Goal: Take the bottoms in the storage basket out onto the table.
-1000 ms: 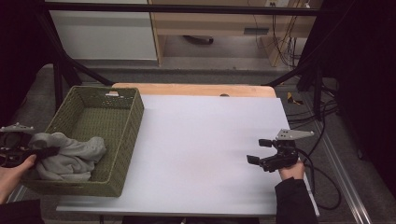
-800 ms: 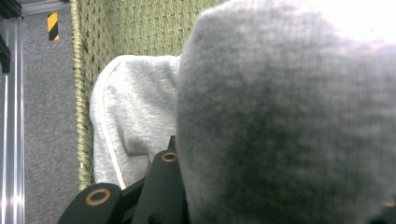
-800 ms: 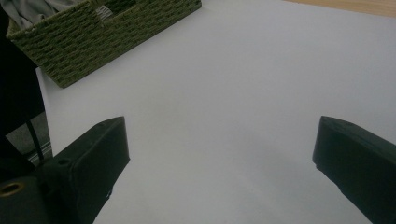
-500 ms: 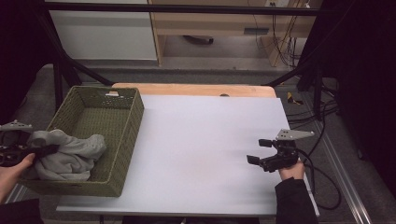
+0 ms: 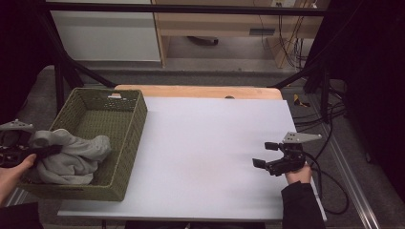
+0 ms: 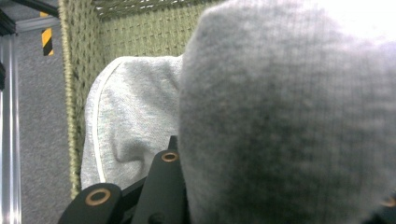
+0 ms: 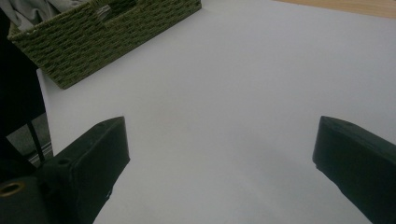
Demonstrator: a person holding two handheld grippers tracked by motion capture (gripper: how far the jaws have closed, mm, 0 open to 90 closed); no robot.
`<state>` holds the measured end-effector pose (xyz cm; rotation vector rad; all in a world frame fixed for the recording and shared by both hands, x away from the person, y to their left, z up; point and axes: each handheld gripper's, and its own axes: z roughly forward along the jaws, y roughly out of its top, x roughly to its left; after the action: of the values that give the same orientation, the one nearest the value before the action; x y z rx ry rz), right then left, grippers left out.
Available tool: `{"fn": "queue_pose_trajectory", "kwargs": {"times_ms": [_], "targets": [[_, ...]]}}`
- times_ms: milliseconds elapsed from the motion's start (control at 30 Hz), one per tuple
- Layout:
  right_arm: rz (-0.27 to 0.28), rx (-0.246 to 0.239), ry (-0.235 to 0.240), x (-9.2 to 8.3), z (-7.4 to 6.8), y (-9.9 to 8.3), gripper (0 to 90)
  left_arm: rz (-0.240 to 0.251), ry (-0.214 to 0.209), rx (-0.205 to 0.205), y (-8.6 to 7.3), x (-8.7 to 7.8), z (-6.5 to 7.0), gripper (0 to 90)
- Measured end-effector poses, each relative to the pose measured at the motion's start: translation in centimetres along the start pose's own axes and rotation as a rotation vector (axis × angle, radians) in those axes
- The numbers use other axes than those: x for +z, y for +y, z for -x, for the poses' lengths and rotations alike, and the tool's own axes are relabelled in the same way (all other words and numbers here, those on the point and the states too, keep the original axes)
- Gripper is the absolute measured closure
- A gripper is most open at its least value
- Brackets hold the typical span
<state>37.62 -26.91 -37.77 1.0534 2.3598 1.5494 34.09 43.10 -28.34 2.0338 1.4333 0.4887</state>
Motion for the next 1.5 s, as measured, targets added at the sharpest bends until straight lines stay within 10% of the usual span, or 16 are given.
{"fn": "queue_pose_trajectory", "kwargs": {"times_ms": [1500], "targets": [[-0.009,-0.001,-0.003,0.1,0.1,0.0,4.1,-0.006,-0.054,0.114,5.5,-1.8,2.6,75.5]]}}
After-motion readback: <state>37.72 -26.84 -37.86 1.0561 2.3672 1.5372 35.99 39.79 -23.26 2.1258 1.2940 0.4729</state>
